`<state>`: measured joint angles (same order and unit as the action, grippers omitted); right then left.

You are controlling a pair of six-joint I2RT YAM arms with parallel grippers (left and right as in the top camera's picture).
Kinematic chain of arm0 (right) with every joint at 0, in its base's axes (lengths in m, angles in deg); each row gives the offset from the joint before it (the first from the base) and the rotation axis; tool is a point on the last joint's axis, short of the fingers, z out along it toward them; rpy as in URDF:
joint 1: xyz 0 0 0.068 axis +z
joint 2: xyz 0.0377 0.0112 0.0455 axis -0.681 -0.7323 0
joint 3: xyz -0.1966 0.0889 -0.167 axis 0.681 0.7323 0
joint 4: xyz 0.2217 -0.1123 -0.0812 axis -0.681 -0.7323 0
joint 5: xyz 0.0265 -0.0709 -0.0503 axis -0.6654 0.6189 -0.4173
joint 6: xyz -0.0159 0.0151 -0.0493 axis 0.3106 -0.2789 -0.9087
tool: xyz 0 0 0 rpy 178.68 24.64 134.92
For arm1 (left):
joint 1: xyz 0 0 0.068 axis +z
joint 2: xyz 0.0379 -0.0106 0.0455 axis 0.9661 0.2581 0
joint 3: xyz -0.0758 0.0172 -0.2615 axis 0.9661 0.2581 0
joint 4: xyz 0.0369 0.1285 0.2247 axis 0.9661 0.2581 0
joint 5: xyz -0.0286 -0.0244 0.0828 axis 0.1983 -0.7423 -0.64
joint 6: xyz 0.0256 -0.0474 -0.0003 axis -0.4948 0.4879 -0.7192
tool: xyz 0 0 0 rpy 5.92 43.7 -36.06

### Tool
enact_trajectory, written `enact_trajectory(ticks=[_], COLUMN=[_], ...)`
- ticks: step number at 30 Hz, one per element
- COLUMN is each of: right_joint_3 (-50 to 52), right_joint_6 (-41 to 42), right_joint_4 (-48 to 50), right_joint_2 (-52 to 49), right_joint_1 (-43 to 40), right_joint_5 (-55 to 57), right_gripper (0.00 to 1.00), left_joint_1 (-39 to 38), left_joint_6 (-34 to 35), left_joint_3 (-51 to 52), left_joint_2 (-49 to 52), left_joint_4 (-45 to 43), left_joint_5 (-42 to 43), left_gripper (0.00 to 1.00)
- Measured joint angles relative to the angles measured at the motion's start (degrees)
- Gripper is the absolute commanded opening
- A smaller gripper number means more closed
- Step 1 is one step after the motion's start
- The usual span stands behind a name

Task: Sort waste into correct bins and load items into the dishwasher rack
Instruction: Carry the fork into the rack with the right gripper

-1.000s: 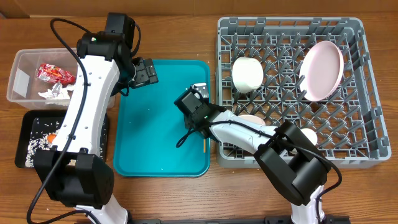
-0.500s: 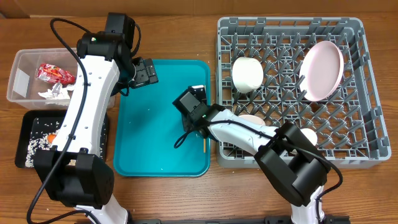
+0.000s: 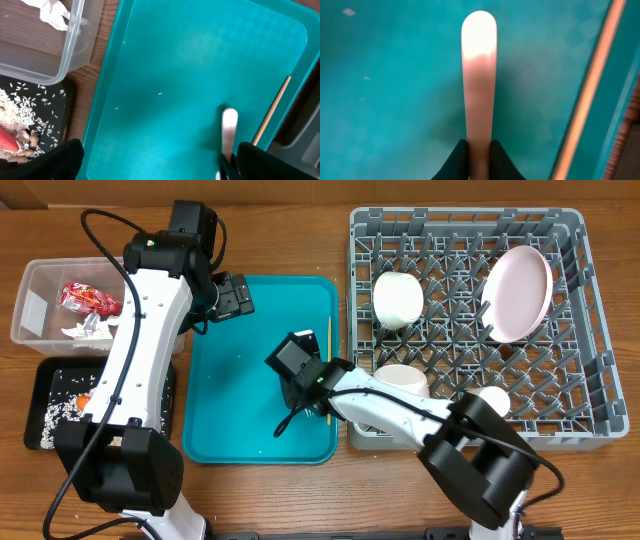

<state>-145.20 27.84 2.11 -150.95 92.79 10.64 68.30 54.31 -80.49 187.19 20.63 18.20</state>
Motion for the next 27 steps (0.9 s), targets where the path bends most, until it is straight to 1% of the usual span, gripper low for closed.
enact_trajectory(ticks=[4,13,23,27], right_joint_3=[0.0,0.0,0.04,0.04], right_joint_6=[0.02,0.02,-0.17,-1.6], right_joint_4=[-0.04,-1.86,-9.46,-12.74], right_joint_2=[3.06,5.95,20.68,26.14], right_joint_1=[0.0,-0.85,-9.09,-13.29], right_joint_5=[-0.37,-0.63,-0.35,0.11], right_gripper=[0.04,0.04,0.04,0.04], left_joint_1=[0.0,-0.02,-0.02,-0.02], left_joint_6=[0.0,0.0,0.0,0.0], left_joint_3=[0.0,0.0,0.0,0.0], left_joint_2=[0.0,0.0,0.0,0.0], left_joint_4=[0.02,0.0,0.0,0.02], left_joint_5=[0.0,-0.02,0.0,0.0], left_gripper=[1.0,1.0,1.0,1.0])
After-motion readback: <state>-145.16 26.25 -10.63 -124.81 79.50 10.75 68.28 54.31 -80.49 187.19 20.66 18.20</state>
